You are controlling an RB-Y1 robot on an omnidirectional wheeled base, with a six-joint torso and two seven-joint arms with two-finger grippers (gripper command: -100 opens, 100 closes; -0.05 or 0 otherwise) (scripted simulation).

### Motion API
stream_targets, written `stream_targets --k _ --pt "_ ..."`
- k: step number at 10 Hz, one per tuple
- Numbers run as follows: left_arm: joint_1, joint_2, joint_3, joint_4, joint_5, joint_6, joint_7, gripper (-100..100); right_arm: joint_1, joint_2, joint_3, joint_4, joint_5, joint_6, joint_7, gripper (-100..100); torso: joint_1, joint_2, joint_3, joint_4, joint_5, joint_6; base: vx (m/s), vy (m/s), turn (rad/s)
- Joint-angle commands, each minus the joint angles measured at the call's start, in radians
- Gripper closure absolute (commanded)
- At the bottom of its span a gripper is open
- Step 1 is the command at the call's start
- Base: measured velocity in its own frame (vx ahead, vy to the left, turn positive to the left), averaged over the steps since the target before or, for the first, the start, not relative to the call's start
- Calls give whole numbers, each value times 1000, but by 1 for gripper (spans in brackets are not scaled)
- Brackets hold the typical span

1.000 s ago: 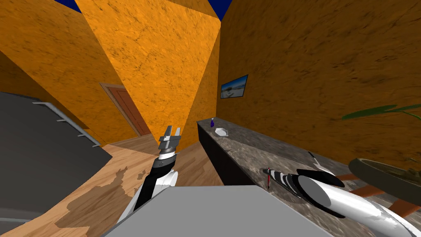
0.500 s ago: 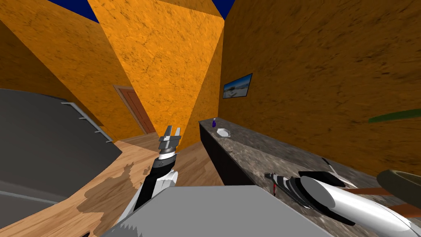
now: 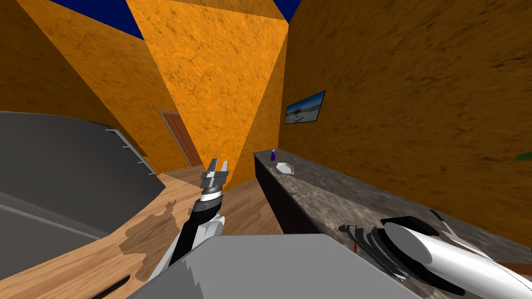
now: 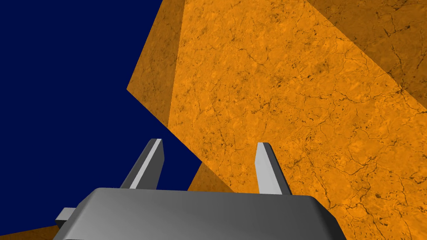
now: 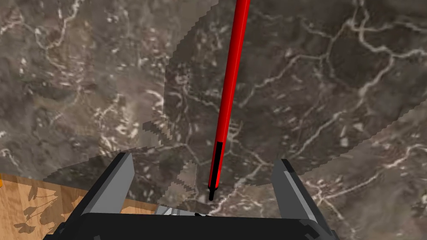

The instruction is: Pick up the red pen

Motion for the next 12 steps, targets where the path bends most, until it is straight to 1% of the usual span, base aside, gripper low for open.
stream_targets --k 1,2,3,4,5,6,7,8,9,10,11,12 --pt "0 0 0 0 0 0 0 0 0 -1 -5 6 -6 41 -17 -100 0 0 0 0 0 0 12 -8 68" --pt "0 0 0 0 0 0 0 0 0 -4 -12 8 -17 77 -47 -100 0 0 0 0 0 0 12 -4 103" --pt "0 0 0 0 0 0 0 0 0 -4 -12 8 -17 89 -47 -100 0 0 0 0 0 0 9 -7 48" --pt "0 0 0 0 0 0 0 0 -1 -7 -18 9 -26 127 -72 -100 0 0 0 0 0 0 11 -10 75" --pt "0 0 0 0 0 0 0 0 -1 -7 -18 9 -26 133 -72 -100 0 0 0 0 0 0 8 -8 45" --pt "0 0 0 0 0 0 0 0 -1 -9 -23 11 -34 173 -92 -100 0 0 0 0 0 0 7 -7 62" --pt "0 0 0 0 0 0 0 0 -1 -11 -27 12 -40 196 -107 -100 0 0 0 0 0 0 9 -9 98" --pt "0 0 0 0 0 0 0 0 -1 -11 -27 12 -40 206 -107 -100 0 0 0 0 0 0 8 -8 28" --pt "0 0 0 0 0 0 0 0 -1 -13 -30 13 -44 232 -118 -100 0 0 0 0 0 0 6 -7 21" --pt "0 0 0 0 0 0 0 0 -1 -13 -31 13 -45 246 -122 -100 0 1 0 0 0 0 5 -6 30" --pt "0 0 0 0 0 0 0 0 0 -12 -30 12 -44 233 -117 -100 0 1 0 0 0 0 0 0 0" --pt "0 0 0 0 0 0 0 0 0 -12 -29 12 -44 236 -119 0 0 1 0 0 0 0 0 0 0"
